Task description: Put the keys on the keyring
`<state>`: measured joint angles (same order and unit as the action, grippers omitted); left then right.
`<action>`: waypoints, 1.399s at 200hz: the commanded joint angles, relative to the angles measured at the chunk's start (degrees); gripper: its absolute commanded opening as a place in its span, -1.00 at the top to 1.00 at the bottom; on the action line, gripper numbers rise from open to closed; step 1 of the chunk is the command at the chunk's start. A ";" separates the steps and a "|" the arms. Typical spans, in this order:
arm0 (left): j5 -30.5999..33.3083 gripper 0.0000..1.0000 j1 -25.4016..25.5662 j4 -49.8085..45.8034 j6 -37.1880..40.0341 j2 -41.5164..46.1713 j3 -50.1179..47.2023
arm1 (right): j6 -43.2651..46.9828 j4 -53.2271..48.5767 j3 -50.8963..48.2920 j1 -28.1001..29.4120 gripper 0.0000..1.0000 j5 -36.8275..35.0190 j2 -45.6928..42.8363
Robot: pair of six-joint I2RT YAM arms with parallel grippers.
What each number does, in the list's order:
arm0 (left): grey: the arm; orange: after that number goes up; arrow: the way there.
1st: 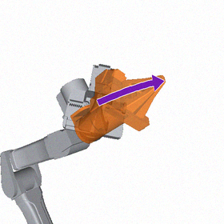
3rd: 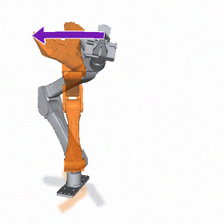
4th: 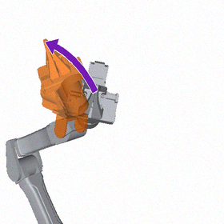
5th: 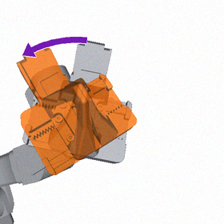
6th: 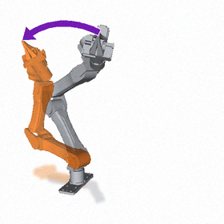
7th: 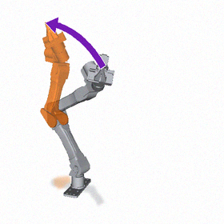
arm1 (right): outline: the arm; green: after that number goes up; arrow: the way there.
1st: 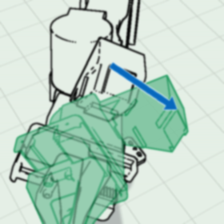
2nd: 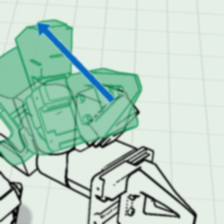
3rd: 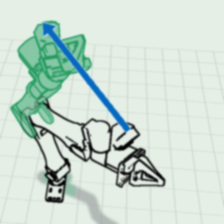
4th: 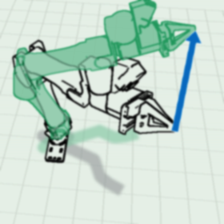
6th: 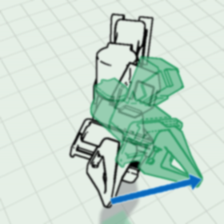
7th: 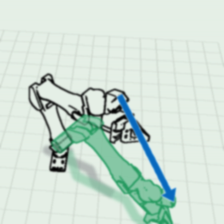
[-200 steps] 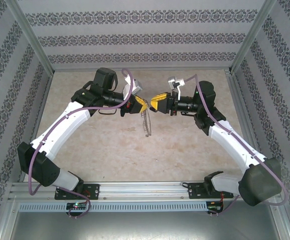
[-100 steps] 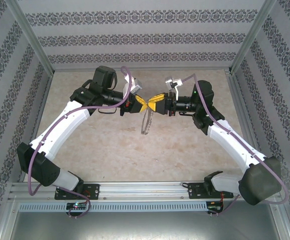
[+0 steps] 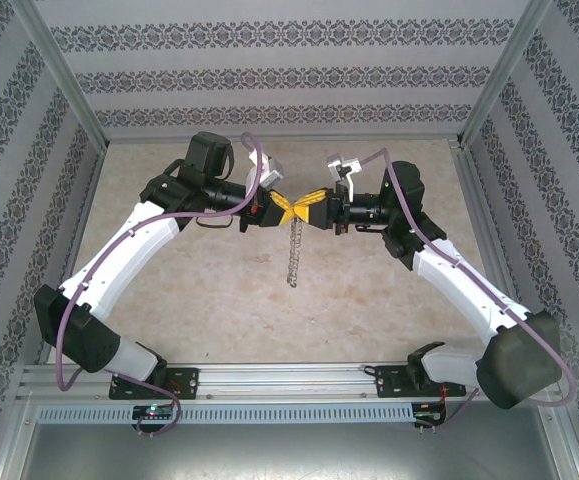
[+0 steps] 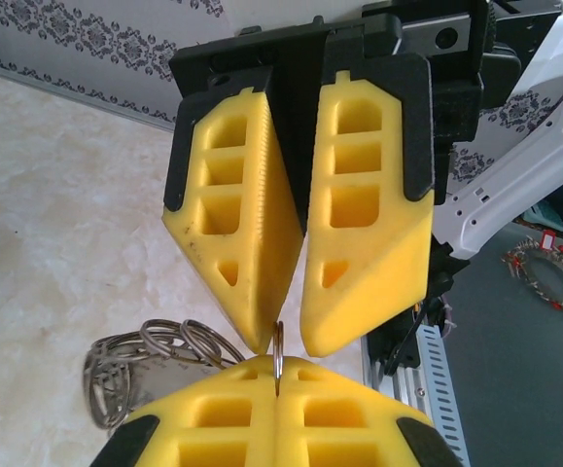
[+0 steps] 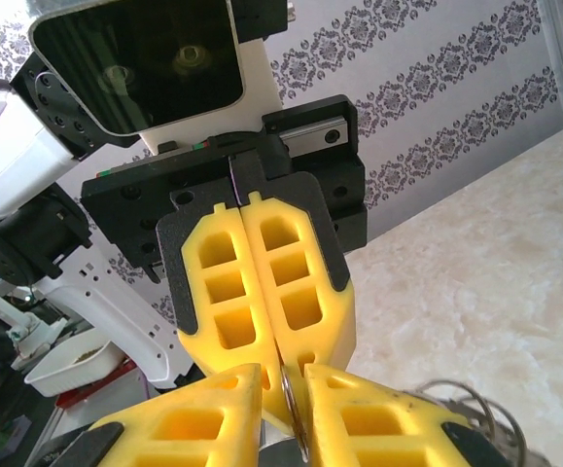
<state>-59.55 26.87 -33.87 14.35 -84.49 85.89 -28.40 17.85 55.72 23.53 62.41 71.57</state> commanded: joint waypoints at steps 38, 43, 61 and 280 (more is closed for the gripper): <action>-0.83 1.00 -0.68 5.43 -2.17 0.38 0.48 | -0.15 2.63 -2.12 1.15 0.60 0.81 -0.53; -0.83 1.00 -0.67 5.55 -2.26 0.38 0.51 | -0.25 2.68 -2.16 1.16 0.61 0.83 -0.55; -0.83 1.00 -0.60 6.24 -2.81 0.27 0.33 | -0.23 2.97 -2.29 1.47 0.73 0.78 -0.47; 11.20 -0.19 -5.83 40.55 -31.09 11.58 -16.64 | -3.88 15.01 -1.17 -1.03 1.00 -10.85 -1.27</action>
<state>-49.76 21.93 -2.66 -8.84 -73.84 70.39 -30.98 26.11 53.93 23.00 53.08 71.29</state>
